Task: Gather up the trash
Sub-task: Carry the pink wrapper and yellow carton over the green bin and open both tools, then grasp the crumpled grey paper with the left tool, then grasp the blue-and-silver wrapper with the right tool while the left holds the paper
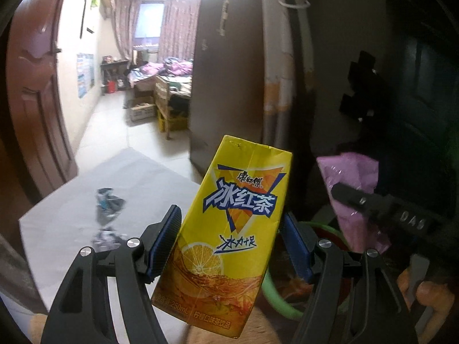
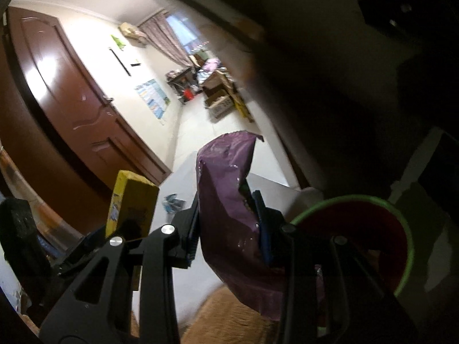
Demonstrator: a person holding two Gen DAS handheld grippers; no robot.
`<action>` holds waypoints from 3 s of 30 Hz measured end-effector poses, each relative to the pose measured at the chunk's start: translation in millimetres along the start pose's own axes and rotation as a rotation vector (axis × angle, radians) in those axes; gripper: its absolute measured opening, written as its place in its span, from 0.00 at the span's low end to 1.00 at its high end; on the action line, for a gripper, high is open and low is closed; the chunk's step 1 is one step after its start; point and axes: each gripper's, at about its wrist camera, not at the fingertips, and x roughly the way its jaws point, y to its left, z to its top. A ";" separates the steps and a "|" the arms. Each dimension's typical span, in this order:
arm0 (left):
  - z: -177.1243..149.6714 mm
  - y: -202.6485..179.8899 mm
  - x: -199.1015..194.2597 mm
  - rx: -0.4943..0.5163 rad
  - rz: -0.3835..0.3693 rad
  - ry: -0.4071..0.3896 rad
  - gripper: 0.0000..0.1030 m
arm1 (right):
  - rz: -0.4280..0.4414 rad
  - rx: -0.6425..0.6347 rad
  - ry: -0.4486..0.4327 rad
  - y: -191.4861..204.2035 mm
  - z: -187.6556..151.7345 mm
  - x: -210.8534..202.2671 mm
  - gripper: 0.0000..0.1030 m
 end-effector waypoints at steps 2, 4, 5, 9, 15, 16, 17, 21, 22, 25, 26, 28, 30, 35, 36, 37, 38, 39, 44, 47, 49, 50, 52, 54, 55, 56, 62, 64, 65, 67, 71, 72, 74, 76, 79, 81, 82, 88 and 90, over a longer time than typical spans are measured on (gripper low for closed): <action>0.7 -9.4 8.7 -0.006 -0.028 0.014 0.64 | -0.030 0.015 0.000 -12.6 -1.0 -2.4 0.33; 2.5 -19.4 16.4 -0.010 -0.053 0.021 0.64 | -0.060 0.041 -0.004 -25.6 -2.5 -5.9 0.32; 3.5 -24.0 19.4 -0.007 -0.061 0.022 0.64 | -0.072 0.052 -0.004 -31.1 -2.7 -6.7 0.32; 8.5 -38.3 25.6 -0.005 -0.103 0.026 0.64 | -0.128 0.102 -0.002 -51.9 -3.9 -7.8 0.33; 14.6 -57.6 33.0 0.023 -0.172 0.038 0.72 | -0.201 0.144 0.015 -66.2 -9.0 -1.2 0.45; 14.4 -60.8 34.6 0.032 -0.186 0.049 0.81 | -0.217 0.150 0.018 -67.0 -9.8 0.0 0.48; 14.3 -62.4 34.2 0.038 -0.194 0.049 0.83 | -0.231 0.158 0.018 -68.3 -10.6 0.5 0.55; 12.5 -63.6 27.6 0.075 -0.197 0.031 0.83 | -0.272 0.163 0.002 -65.9 -9.8 -1.9 0.60; 12.9 -61.0 26.9 0.077 -0.196 0.030 0.83 | -0.281 0.150 -0.001 -61.9 -7.5 -1.6 0.60; 12.4 -49.8 22.6 0.062 -0.186 0.024 0.84 | -0.290 0.102 -0.010 -45.5 -3.8 1.0 0.65; 11.5 -45.9 21.2 0.056 -0.178 0.023 0.84 | -0.288 0.088 -0.012 -39.7 -3.7 2.2 0.66; 11.5 -31.5 17.8 0.044 -0.161 0.022 0.84 | -0.288 0.047 -0.007 -26.8 -4.2 5.2 0.66; 10.4 -16.2 13.9 0.038 -0.131 0.014 0.84 | -0.292 -0.008 0.007 -9.7 -4.5 11.8 0.66; 7.3 34.6 3.5 -0.013 -0.020 0.006 0.84 | -0.260 -0.118 0.030 36.6 -7.0 31.0 0.71; 5.3 44.2 -0.5 -0.026 -0.001 0.001 0.84 | -0.244 -0.130 0.037 44.9 -7.6 35.7 0.71; 3.5 53.1 -3.8 -0.037 0.013 -0.003 0.84 | -0.229 -0.142 0.044 51.7 -8.6 38.3 0.71; 2.7 61.6 -5.9 -0.044 0.026 -0.004 0.84 | -0.215 -0.156 0.053 59.3 -9.5 43.6 0.71; 1.4 71.1 -7.6 -0.049 0.043 -0.006 0.84 | -0.207 -0.165 0.058 64.6 -10.6 46.5 0.71; -6.3 113.4 -5.5 -0.095 0.120 0.006 0.84 | -0.162 -0.215 0.088 95.0 -16.6 61.1 0.73; -14.7 146.7 2.3 -0.147 0.173 0.033 0.84 | -0.146 -0.236 0.104 108.4 -22.1 67.5 0.76; -20.7 169.2 6.9 -0.180 0.215 0.051 0.84 | -0.141 -0.241 0.120 111.6 -26.5 73.4 0.76; -24.5 180.8 7.2 -0.197 0.234 0.058 0.84 | -0.139 -0.243 0.130 112.9 -28.7 77.2 0.76; -33.5 204.8 12.3 -0.240 0.274 0.083 0.84 | -0.133 -0.246 0.159 114.1 -34.2 88.4 0.76; -41.4 221.4 19.4 -0.268 0.304 0.109 0.84 | -0.126 -0.249 0.189 115.9 -40.8 100.9 0.76; -47.0 231.1 25.0 -0.283 0.319 0.129 0.84 | -0.122 -0.248 0.201 117.0 -43.4 106.3 0.76; -50.9 236.5 29.7 -0.293 0.327 0.144 0.84 | -0.116 -0.247 0.215 117.7 -46.0 112.8 0.76; -58.9 243.2 80.7 -0.255 0.276 0.222 0.84 | -0.073 -0.240 0.280 124.3 -56.9 145.8 0.77; -56.0 238.5 102.8 -0.199 0.264 0.247 0.84 | -0.055 -0.241 0.292 127.8 -59.3 155.6 0.77; -54.2 237.0 115.8 -0.171 0.259 0.272 0.84 | -0.048 -0.239 0.297 128.5 -60.6 159.5 0.78; -52.6 237.9 137.3 -0.141 0.256 0.300 0.84 | -0.034 -0.235 0.311 130.0 -63.9 169.1 0.80; -54.0 244.0 165.6 -0.132 0.259 0.365 0.80 | -0.029 -0.230 0.347 126.6 -69.2 186.3 0.80; -55.0 244.1 168.6 -0.136 0.243 0.377 0.69 | -0.032 -0.227 0.357 124.9 -70.3 190.6 0.80; -57.9 245.1 173.8 -0.136 0.220 0.394 0.54 | -0.037 -0.222 0.372 122.9 -71.8 197.5 0.80; -58.0 245.1 168.0 -0.142 0.205 0.376 0.46 | -0.043 -0.222 0.377 122.9 -72.6 202.9 0.80; -61.7 250.9 145.6 -0.186 0.199 0.365 0.45 | -0.054 -0.231 0.377 124.5 -71.6 210.8 0.80; -66.0 256.8 121.1 -0.215 0.220 0.344 0.45 | -0.051 -0.231 0.382 127.1 -69.4 219.6 0.80; -69.0 260.6 110.9 -0.227 0.232 0.339 0.45 | -0.047 -0.232 0.384 129.8 -68.3 224.8 0.80; -96.6 278.8 45.4 -0.352 0.279 0.309 0.46 | 0.004 -0.239 0.415 158.6 -61.9 276.4 0.83; -95.0 285.3 46.6 -0.359 0.281 0.306 0.46 | 0.010 -0.252 0.433 172.3 -62.4 298.7 0.83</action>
